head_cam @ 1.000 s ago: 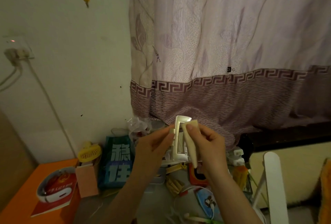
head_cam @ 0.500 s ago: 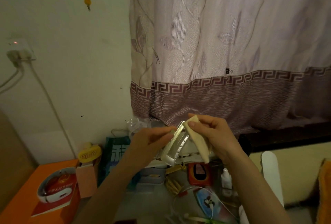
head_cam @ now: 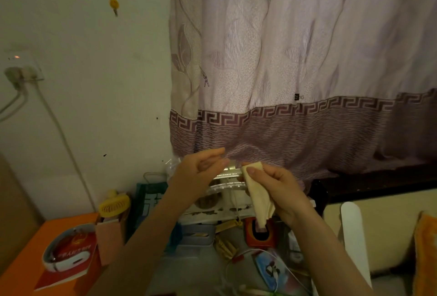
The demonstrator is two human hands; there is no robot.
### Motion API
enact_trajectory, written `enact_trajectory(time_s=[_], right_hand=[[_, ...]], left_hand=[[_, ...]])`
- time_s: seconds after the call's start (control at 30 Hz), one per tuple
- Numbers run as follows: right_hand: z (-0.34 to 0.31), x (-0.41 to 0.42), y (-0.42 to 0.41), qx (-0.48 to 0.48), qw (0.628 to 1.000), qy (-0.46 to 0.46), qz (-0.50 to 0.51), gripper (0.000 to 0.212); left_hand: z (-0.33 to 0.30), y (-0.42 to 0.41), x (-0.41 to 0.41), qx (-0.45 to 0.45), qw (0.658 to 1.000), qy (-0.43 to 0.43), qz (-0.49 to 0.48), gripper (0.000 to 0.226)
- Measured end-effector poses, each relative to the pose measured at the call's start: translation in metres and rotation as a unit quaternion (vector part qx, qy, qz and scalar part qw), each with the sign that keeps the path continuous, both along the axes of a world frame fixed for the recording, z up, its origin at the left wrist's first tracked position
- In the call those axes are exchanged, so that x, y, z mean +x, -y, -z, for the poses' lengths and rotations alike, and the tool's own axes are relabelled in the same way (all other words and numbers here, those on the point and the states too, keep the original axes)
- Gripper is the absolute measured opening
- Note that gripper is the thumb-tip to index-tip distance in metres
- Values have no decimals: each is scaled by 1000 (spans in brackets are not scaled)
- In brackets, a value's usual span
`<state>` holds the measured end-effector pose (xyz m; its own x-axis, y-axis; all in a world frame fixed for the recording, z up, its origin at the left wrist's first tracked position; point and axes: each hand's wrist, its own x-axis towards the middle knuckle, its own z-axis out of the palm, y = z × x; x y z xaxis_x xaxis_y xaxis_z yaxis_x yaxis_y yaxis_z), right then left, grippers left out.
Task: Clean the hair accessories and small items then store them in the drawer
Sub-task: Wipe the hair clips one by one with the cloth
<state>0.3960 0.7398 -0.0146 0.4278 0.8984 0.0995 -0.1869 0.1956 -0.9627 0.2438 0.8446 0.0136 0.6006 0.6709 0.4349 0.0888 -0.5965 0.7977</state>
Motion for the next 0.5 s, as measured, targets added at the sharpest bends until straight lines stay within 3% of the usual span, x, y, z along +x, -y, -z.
enact_trajectory(time_s=[0.17, 0.27, 0.37, 0.5], right_hand=[[13, -12, -6, 23, 991, -105, 85, 19], [17, -20, -9, 39, 982, -149, 108, 18], [19, -30, -13, 53, 977, -166, 124, 16], [23, -41, -16, 55, 980, -149, 123, 17]], left_hand=[[10, 6, 2, -50, 997, 35, -54, 71], [18, 12, 6, -87, 991, 60, -77, 77], [23, 20, 9, -149, 978, 119, -86, 67], [23, 24, 11, -142, 971, 174, -85, 40]])
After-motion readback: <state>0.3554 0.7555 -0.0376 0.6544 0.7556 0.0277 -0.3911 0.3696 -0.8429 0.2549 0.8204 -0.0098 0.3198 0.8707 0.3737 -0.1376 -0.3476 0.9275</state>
